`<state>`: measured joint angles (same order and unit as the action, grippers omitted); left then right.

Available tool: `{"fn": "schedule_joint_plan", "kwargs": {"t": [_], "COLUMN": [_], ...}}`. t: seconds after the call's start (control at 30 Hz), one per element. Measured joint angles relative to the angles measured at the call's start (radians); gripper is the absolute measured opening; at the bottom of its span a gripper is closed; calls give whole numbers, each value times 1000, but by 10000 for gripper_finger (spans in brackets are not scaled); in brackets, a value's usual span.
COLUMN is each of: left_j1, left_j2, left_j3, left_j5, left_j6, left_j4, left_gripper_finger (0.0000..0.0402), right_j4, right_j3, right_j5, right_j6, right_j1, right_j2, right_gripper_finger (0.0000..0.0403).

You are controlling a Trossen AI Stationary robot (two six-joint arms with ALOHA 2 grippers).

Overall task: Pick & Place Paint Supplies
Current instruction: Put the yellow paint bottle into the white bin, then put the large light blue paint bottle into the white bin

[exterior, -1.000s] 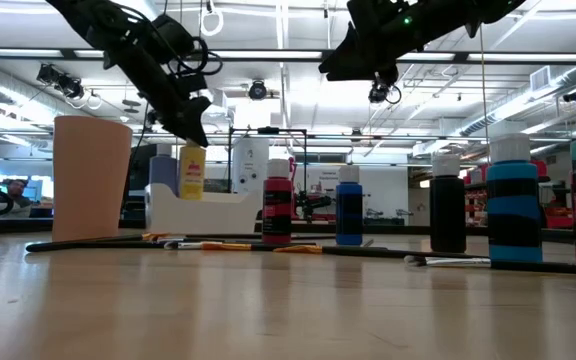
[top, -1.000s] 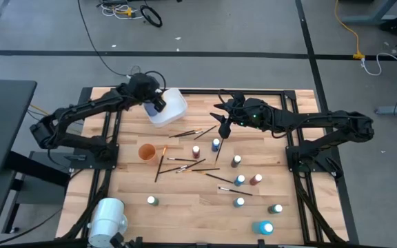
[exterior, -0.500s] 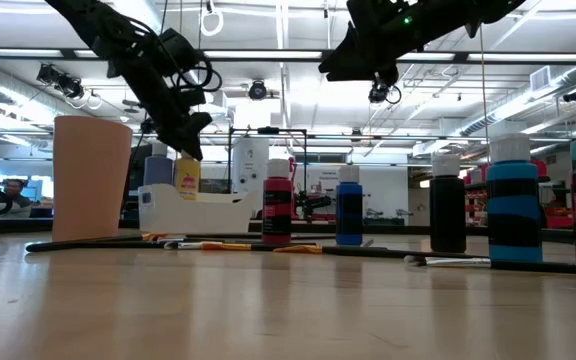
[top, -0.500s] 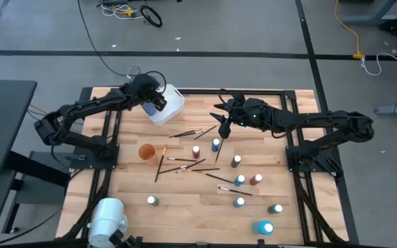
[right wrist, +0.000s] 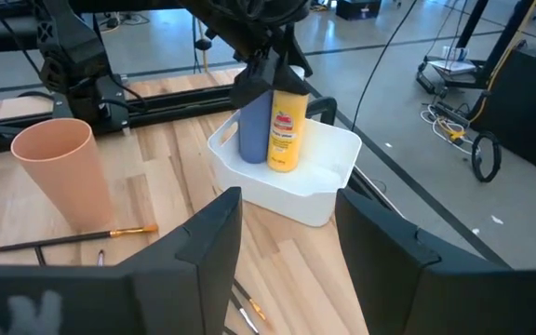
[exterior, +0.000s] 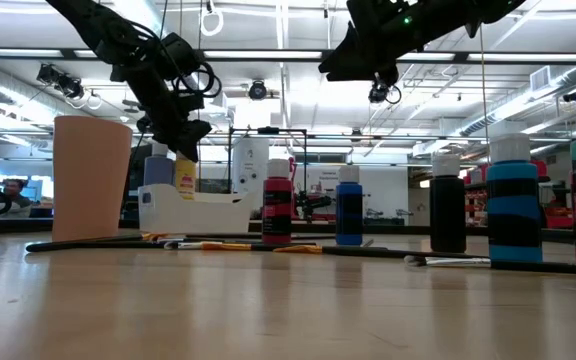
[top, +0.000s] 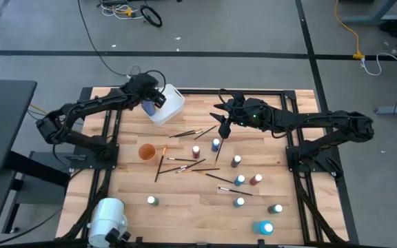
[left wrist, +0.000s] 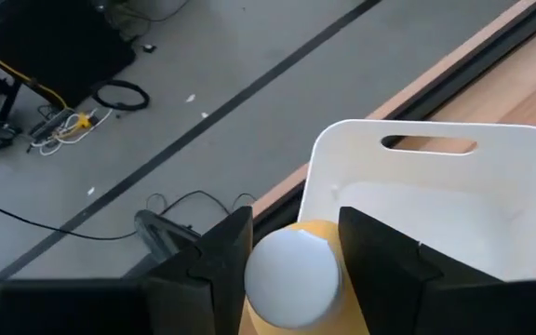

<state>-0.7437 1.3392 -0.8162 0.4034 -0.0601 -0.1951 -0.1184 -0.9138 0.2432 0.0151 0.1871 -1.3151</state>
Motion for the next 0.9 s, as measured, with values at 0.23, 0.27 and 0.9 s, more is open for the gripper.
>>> {"fn": "schedule_joint_plan", "kwargs": {"t": [0.23,0.27,0.9], "left_j1": [24,29,158], "left_j2": [-20,-28,-203], "left_j3": [-5,-10,-53], "left_j5": [-21,-15,-476], "left_j6": [-36,-48,-50], "left_j4": [-10,-15,-33], "left_gripper_finger": [174,174,161], "right_j4": [0,0,39], "right_j3": [0,0,-1], "right_j5": [-1,1,-326], "right_j6": [10,18,-2], "right_j1": [0,0,-1], "right_j2": [0,0,-11], "right_gripper_finger": [178,178,178]}}
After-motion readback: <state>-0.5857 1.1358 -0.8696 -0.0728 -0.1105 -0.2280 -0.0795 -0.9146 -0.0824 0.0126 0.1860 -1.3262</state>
